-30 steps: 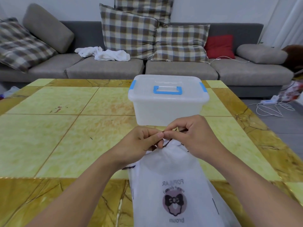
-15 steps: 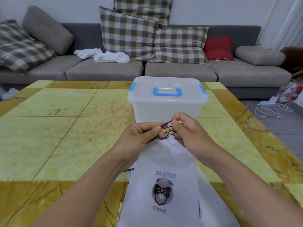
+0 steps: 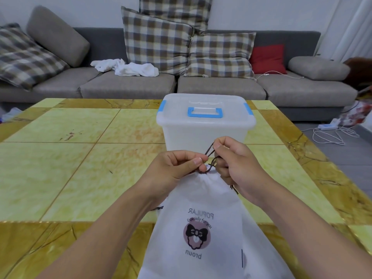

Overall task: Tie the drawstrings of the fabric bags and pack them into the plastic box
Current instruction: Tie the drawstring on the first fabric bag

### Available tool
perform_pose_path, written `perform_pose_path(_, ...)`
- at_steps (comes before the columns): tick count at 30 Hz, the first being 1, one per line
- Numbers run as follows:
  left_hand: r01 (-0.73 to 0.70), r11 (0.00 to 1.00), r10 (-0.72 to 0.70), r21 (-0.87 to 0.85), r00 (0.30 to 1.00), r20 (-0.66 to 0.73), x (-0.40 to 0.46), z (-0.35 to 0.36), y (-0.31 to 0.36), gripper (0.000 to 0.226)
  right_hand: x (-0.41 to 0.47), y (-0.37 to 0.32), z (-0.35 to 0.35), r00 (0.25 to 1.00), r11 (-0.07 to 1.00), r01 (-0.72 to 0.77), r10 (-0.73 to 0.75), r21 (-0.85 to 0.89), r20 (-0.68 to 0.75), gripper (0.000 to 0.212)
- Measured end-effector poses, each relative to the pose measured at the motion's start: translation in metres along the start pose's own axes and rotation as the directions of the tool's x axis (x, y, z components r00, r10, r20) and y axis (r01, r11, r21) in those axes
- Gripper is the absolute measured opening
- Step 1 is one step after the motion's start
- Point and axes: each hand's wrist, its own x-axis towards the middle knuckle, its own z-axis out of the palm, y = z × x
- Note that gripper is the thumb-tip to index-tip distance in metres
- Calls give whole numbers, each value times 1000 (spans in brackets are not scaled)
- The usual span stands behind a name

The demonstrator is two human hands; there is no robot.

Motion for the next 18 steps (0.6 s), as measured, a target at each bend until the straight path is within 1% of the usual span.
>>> perform_pose_path(2,9,1000,-9,16,1000,7,0,0,0,14,1,1,-3,1000,1000,20,-20,-10,5,22)
perform_pose_path(4,10,999,-9,36,1000,-21,1,-1,-1,14,2,-1,-10,999,998,45,-46,-40,-9,17)
perform_pose_path(6,11,998,-7,54,998,-67,2,-2,-1,16,-2,-6,-21,996,986,77,-82,-147,-23,13)
perform_pose_path(8,15,997,-8,72,996,-91,2,-2,1,23,-8,-13,-32,991,962,133,-135,-239,8,11)
perform_pose_path(10,18,992,-10,125,997,-70,-1,-1,4,27,-15,-20,-35,977,952,214,-205,-219,64,9)
perform_pose_path(11,18,986,-10,164,999,-50,-2,1,4,30,-18,-23,-32,961,934,275,-261,-229,90,10)
perform_pose_path(12,10,978,-5,207,1000,-23,-4,3,3,32,-19,-24,-27,938,896,345,-322,-278,124,12)
perform_pose_path(13,-8,970,7,242,1000,5,-5,6,2,29,-19,-23,-21,915,848,404,-370,-344,163,15)
perform_pose_path(14,-31,962,27,272,999,18,-6,10,0,21,-19,-20,-15,895,801,447,-400,-399,199,17)
perform_pose_path(15,-41,956,40,289,999,10,-7,14,0,10,-18,-16,-9,881,767,474,-419,-432,222,18)
perform_pose_path(16,-42,951,49,306,999,-14,-8,17,0,10,-17,-13,-5,871,748,490,-436,-448,226,18)
perform_pose_path(18,-11,951,35,309,997,-71,-9,20,0,21,-14,-9,-1,858,727,508,-474,-463,198,16)
